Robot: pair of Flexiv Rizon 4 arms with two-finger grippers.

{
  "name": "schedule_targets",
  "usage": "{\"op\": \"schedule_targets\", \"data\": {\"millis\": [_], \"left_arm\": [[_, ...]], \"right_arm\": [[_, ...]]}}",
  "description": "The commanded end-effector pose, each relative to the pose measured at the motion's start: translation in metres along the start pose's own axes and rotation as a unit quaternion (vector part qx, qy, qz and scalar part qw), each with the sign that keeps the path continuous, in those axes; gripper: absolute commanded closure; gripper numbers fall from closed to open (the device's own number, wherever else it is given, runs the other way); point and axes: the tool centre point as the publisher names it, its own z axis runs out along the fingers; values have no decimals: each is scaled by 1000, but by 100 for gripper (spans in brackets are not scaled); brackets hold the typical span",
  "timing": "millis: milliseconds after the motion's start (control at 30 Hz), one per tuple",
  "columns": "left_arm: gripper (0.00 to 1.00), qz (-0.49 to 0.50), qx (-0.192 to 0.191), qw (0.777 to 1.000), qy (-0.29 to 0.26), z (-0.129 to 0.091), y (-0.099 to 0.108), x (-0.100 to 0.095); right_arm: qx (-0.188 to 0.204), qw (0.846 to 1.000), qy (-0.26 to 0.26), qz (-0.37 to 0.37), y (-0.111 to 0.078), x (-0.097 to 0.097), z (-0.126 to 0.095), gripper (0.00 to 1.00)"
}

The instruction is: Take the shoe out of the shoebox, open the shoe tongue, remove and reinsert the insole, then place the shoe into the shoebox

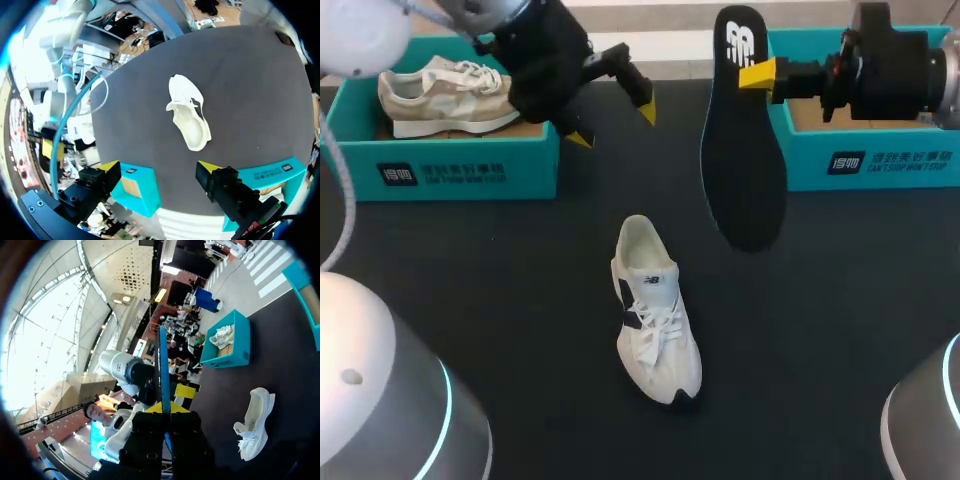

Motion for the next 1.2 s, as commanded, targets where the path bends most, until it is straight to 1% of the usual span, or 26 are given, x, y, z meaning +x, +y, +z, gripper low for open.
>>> {"op": "schedule_targets", "data": {"millis": [33, 367, 400, 433, 467, 500, 533, 567, 600, 633, 767, 867, 933, 1033, 1067, 1200], "left_arm": [[0, 0, -6, 998, -66, 1, -2, 6], [0, 0, -6, 998, -66, 1, -2, 6], [0, -3, -32, 996, -83, 3, -2, 8], [0, -4, -32, 994, -101, 6, -2, 11], [0, -13, -35, 989, -146, 6, -4, 12], [0, -12, -35, 983, -179, 6, -4, 13], [0, -12, -43, 981, -189, 7, -5, 15], [0, -6, -61, 977, -204, 8, -5, 17], [0, -15, -51, 973, -227, 8, -6, 18], [0, -18, -54, 967, -247, 7, -7, 20], [0, -19, -60, 952, -298, 3, -12, 25], [0, -27, -66, 936, -344, -1, -12, 26], [0, -22, -79, 924, -372, -5, -12, 24], [0, -32, -85, 909, -407, -9, -11, 18], [0, -33, -86, 906, -414, -9, -11, 16], [0, -34, -91, 892, -441, -9, -13, 6]], "right_arm": [[3, 1000, -1, 1, 4, -1, 5, 100], [3, 1000, -1, 1, 4, -1, 5, 100], [-14, 1000, -5, 18, 8, -3, 5, 100], [-24, 999, -1, 29, 12, -4, 5, 100], [-25, 999, -4, 48, 16, -7, 5, 100], [-31, 998, -10, 62, 20, -9, 5, 100], [-36, 997, -5, 74, 23, -11, 6, 100], [-34, 995, -7, 89, 26, -12, 8, 100], [-38, 995, -10, 97, 29, -14, 9, 100], [-38, 994, -7, 102, 32, -14, 10, 100], [-42, 991, -5, 126, 41, -18, 14, 100], [-41, 987, -5, 154, 44, -25, 19, 100], [-37, 985, -3, 167, 46, -28, 25, 100], [-31, 983, -3, 182, 48, -34, 35, 100], [-35, 981, -7, 189, 47, -36, 38, 100], [-19, 978, 7, 208, 41, -46, 55, 100]]}}
